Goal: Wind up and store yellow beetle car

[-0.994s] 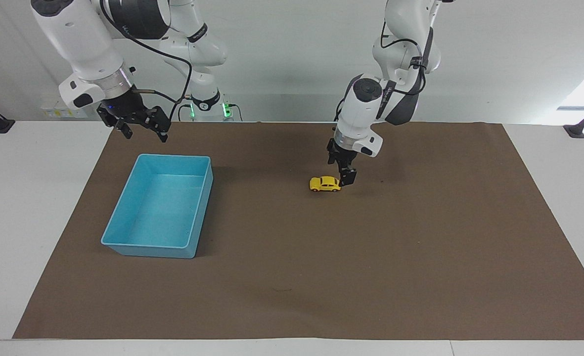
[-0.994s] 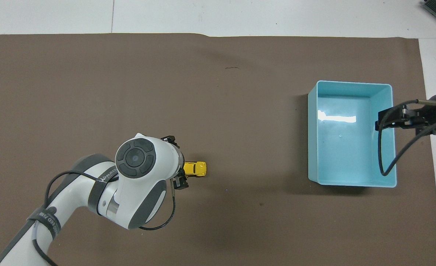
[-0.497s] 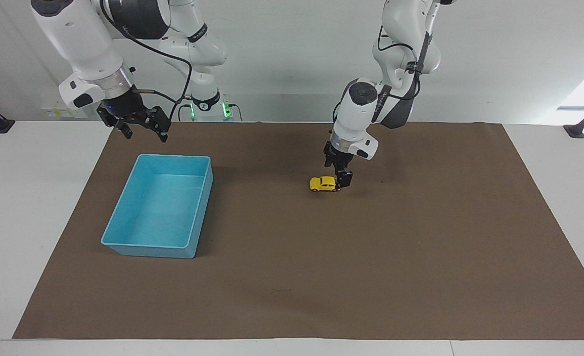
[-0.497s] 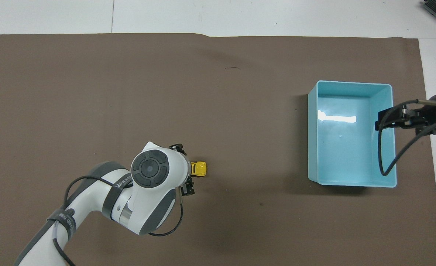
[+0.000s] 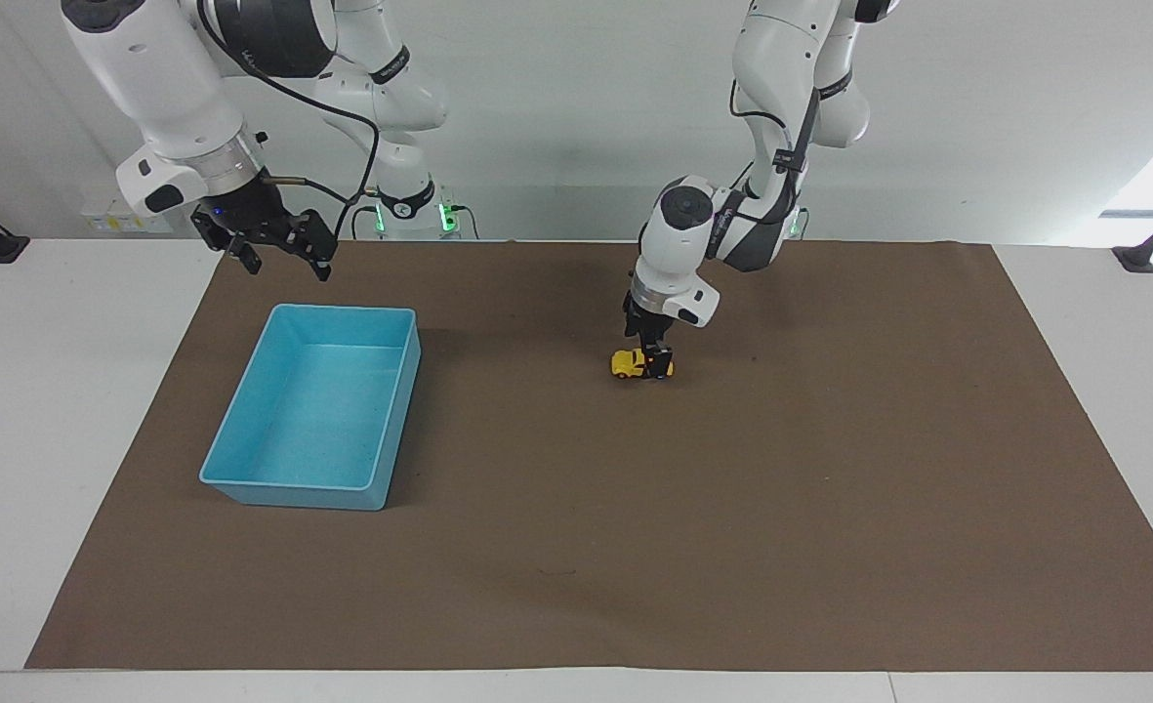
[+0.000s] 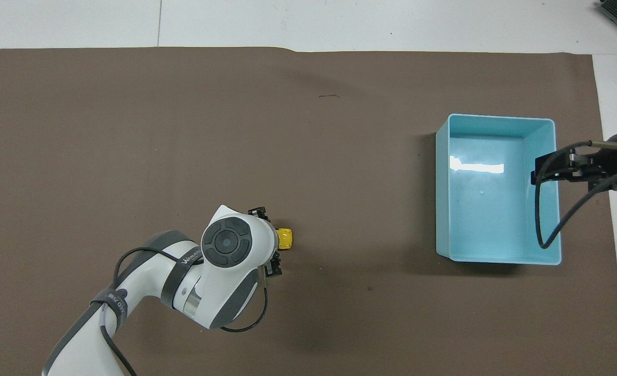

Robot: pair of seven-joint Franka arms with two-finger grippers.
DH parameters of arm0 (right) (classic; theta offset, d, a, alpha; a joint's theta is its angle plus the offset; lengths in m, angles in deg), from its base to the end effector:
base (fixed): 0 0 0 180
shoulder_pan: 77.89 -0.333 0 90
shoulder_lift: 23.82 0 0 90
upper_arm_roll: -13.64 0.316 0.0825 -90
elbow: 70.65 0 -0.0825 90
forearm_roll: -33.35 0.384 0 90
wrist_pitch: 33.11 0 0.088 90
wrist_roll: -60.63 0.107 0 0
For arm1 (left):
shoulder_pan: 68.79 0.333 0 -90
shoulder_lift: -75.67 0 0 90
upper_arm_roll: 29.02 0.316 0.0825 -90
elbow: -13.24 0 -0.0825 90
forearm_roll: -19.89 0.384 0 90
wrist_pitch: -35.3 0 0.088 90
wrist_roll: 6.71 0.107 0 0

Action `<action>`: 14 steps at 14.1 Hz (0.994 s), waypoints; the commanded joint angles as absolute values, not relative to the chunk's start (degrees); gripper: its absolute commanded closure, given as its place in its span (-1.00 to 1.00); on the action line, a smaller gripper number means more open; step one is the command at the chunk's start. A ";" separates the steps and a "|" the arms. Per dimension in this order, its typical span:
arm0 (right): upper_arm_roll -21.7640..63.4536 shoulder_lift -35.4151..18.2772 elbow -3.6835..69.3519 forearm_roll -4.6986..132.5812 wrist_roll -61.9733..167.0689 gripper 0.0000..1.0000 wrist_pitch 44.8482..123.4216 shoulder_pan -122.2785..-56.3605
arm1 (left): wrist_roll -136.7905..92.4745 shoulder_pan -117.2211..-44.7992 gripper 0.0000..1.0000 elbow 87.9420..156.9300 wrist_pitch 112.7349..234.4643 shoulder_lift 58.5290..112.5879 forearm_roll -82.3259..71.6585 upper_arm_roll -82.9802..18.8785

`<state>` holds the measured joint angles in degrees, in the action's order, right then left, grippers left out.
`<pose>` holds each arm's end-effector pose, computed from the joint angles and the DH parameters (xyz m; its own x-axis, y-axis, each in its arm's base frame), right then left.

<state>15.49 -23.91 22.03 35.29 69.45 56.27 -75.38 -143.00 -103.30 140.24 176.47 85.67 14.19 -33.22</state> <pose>0.5512 -0.0027 0.6025 0.9846 -0.1642 -0.0605 -0.1660 -0.9858 -0.0248 0.4325 -0.3461 0.3052 -0.2070 0.9726 -0.1058 0.9783 0.2071 -0.0101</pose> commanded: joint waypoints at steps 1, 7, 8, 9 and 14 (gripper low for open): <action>15.84 -23.12 20.66 35.90 68.46 -1.00 55.39 -74.91 | -143.65 -103.69 -1.00 139.89 175.67 85.43 14.44 -32.36; 15.84 -23.12 20.66 35.90 68.46 -1.00 55.48 -74.91 | -143.47 -103.51 -0.48 138.04 174.61 85.61 15.49 -32.19; 15.84 -23.12 20.66 35.90 68.46 -1.00 55.40 -74.91 | -143.39 -103.51 -0.29 138.13 174.61 85.61 15.58 -32.19; 15.84 -23.12 20.66 35.90 68.46 -1.00 55.39 -74.91 | -143.21 -103.51 -0.13 138.13 174.61 85.61 15.67 -32.19; 15.84 -23.12 20.66 35.90 68.46 -1.00 55.39 -74.91 | -142.86 -103.42 0.92 138.48 174.96 85.61 15.67 -32.19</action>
<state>15.49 -23.91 22.02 35.29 69.45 56.27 -75.38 -142.81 -103.30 138.66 175.96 85.41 14.70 -32.68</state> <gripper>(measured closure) 0.000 0.573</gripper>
